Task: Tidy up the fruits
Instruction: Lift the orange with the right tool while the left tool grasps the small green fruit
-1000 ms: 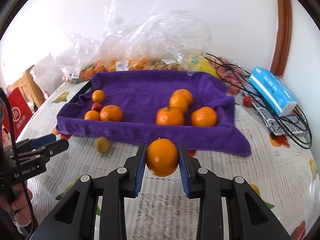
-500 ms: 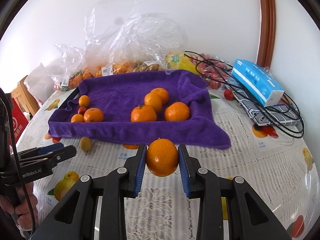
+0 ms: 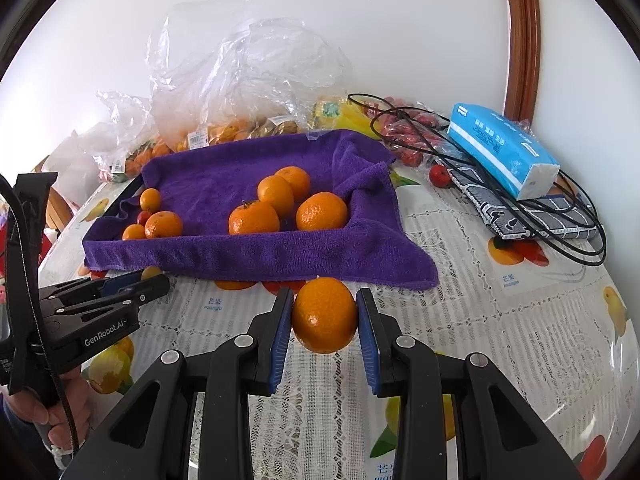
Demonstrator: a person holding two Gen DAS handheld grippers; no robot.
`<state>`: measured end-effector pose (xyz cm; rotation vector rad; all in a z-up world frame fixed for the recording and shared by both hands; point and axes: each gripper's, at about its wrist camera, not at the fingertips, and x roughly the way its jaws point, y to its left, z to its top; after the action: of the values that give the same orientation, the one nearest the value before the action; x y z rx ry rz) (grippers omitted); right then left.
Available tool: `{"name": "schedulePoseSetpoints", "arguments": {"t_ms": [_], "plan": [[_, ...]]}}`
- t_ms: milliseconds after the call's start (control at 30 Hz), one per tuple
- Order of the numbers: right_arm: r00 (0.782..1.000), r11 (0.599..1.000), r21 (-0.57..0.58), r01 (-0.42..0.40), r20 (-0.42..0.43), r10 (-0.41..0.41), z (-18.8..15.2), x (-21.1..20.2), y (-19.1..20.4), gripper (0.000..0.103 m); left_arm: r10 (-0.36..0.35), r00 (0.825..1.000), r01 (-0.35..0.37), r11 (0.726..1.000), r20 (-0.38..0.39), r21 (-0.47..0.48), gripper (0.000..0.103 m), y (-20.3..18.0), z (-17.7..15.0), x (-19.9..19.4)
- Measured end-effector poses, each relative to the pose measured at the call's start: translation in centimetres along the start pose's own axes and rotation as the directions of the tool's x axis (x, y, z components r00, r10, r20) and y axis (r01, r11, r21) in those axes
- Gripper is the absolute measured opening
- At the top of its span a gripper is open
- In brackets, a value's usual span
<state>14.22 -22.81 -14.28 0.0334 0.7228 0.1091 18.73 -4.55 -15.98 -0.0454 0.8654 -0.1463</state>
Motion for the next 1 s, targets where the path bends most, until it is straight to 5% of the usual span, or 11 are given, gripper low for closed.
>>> {"name": "schedulePoseSetpoints", "arguments": {"t_ms": [500, 1000], "plan": [[0.999, 0.999, -0.033, -0.014, 0.038, 0.015, 2.1, -0.7, 2.5, 0.032, -0.083, 0.996, 0.085, 0.995, 0.044, -0.045, 0.024, 2.3, 0.1, -3.6], [0.992, 0.999, -0.026, -0.042, 0.114, 0.045, 7.3, -1.2, 5.4, 0.032, -0.026, 0.991, 0.04, 0.993, 0.13, -0.108, 0.024, 6.6, 3.8, -6.9]]}}
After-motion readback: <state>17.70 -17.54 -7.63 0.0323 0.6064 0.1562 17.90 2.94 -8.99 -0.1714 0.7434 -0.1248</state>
